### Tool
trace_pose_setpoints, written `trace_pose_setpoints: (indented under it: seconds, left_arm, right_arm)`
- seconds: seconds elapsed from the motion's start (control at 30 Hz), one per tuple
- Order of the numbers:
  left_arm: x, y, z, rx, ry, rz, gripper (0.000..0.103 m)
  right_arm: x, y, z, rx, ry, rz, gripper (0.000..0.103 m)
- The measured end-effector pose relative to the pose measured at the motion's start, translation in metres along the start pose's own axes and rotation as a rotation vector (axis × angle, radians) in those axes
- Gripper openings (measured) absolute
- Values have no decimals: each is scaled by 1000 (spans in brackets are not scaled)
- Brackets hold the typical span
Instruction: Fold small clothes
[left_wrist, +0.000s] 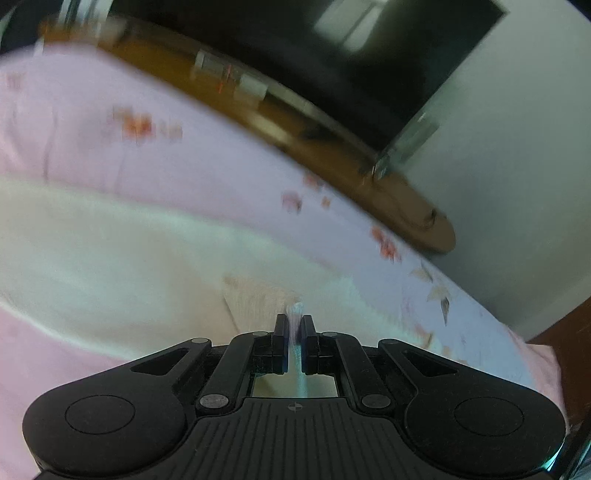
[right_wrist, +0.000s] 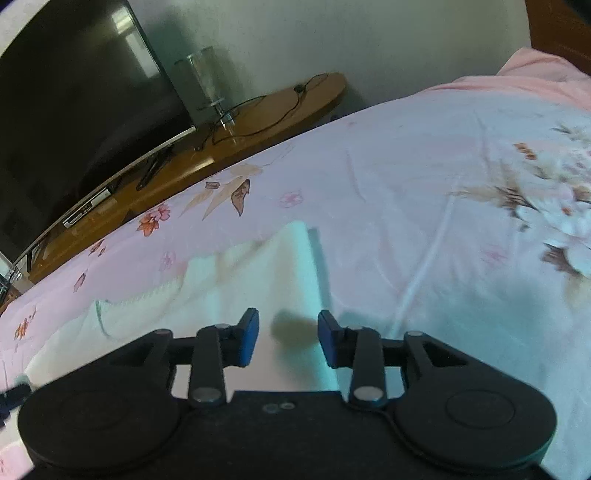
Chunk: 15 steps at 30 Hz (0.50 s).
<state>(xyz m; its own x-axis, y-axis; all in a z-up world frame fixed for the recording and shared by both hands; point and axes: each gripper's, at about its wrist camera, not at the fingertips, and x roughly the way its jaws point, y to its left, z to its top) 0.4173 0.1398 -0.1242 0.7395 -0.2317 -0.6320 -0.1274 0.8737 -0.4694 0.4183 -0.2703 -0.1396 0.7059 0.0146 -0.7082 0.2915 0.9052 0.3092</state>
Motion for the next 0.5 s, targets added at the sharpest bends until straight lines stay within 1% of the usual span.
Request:
trace_pose_setpoints:
  seconds: [0.03, 0.1, 0.17, 0.27, 0.3, 0.33, 0.37, 0.4, 0.47, 0.5]
  left_arm:
    - [-5, 0, 0, 14, -14, 3, 4]
    - [-8, 4, 1, 15, -6, -3, 4]
    - [-7, 5, 3, 27, -5, 18, 4]
    - [-13, 7, 7, 38, -58, 17, 4]
    - [-13, 8, 9, 34, -63, 21, 4]
    - [-11, 10, 10, 30, -53, 21, 4]
    - [-7, 10, 10, 38, -30, 14, 4]
    - [-3, 9, 8, 51, -11, 15, 4]
    - [0, 7, 3, 57, -3, 11, 4]
    - [2, 5, 1, 62, -4, 5, 4]
  right_arm:
    - [5, 0, 3, -5, -3, -10, 40]
    - [19, -3, 10, 2, 12, -21, 41]
    - [31, -8, 17, 26, 15, -30, 40]
    - [43, -15, 26, 65, 7, -26, 36]
    - [46, -17, 28, 72, 9, -21, 36]
    - [49, -17, 30, 71, 13, -19, 30]
    - [49, -16, 31, 67, 8, -22, 20]
    - [49, -15, 32, 60, 3, -26, 14]
    - [46, -12, 30, 29, -4, -45, 9]
    - [44, -8, 28, -14, -16, -76, 8]
